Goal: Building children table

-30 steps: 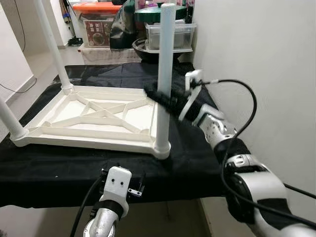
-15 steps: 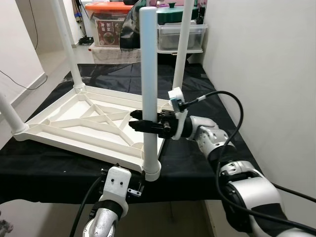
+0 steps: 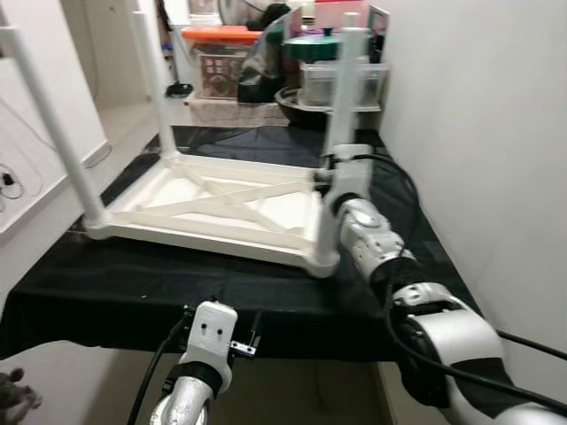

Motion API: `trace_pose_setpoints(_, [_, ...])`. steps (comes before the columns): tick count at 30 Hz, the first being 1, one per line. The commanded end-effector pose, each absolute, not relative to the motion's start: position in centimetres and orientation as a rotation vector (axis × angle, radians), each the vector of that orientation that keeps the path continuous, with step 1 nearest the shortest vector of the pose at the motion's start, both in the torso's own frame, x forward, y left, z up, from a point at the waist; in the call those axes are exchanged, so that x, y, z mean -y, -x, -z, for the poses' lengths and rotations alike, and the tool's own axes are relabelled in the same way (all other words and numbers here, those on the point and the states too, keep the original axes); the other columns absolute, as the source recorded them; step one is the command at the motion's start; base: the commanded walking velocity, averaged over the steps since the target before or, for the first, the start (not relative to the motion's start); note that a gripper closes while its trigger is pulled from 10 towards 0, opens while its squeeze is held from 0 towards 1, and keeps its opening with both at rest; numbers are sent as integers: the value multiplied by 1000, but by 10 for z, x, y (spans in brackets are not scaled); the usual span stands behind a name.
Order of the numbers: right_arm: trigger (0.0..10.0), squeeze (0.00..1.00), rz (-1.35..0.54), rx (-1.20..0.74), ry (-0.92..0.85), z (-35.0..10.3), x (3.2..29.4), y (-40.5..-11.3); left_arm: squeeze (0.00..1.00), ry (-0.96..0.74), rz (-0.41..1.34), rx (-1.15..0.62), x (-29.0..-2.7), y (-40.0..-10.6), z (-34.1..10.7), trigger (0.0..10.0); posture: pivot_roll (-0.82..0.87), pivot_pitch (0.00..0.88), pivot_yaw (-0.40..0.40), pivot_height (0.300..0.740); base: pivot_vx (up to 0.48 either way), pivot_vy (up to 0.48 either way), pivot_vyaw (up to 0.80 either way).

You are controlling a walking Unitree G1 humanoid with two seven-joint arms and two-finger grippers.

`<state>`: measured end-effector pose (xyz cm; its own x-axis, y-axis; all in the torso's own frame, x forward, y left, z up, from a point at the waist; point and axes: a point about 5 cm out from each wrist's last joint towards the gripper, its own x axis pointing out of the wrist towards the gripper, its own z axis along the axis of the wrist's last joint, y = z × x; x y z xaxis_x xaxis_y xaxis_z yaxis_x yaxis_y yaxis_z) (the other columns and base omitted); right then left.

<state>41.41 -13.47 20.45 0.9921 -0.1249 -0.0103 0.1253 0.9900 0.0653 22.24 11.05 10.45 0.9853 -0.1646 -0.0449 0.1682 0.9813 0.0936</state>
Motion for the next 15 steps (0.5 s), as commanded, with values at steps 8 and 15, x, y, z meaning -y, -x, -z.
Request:
trace_pose_setpoints(8, [10000,663,235,-24,-233,-189,114,-407,0,-106,175,-52,-110,-223,-101,10000,1,0,-24,734,0,0,0])
trace_pose_setpoints(15, [10000,0,22,148,-325,-223,101,-412,0,-105,173,-53,-111,-222,-101,10000,-2,0,-19,734,0,0,0])
